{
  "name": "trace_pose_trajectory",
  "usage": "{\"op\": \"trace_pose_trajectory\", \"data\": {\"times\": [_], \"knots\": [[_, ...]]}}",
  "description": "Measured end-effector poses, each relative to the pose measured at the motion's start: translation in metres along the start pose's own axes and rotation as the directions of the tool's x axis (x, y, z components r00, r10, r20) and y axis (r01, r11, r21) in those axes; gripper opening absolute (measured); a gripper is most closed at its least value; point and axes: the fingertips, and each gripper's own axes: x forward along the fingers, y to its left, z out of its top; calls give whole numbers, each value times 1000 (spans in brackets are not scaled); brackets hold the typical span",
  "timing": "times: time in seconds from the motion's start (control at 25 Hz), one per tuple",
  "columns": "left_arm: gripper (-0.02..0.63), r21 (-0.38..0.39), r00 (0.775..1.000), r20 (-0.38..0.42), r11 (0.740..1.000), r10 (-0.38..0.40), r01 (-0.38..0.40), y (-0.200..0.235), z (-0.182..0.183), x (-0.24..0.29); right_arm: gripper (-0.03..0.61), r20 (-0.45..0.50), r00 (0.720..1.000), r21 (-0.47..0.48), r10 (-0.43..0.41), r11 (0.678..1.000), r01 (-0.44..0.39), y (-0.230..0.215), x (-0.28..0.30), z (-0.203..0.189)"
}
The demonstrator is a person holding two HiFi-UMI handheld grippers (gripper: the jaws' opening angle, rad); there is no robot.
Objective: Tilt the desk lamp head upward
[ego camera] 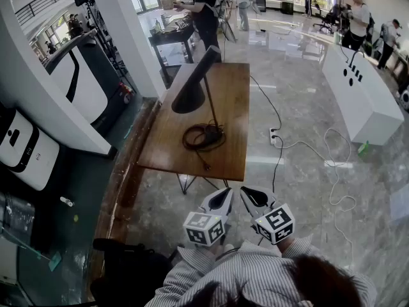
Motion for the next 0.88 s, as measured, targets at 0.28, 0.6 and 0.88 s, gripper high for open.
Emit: {"op": "trace_pose_trajectory", "data": {"times": [0.28, 0.6, 0.88], "knots": [[3, -11, 1000, -9, 1000, 3, -3, -1, -3, 0, 3, 2, 1000, 1, -1, 1000, 1, -3, -3, 0], [3, -27, 1000, -18, 1000, 9, -9, -1, -7, -1, 3, -6, 1000, 1, 2, 1000, -2, -3, -7, -1], [3, -33, 1000, -4, 999, 1, -1, -4, -4, 3, 3, 6, 1000, 1, 9, 1000, -9, -9, -9, 3]]}}
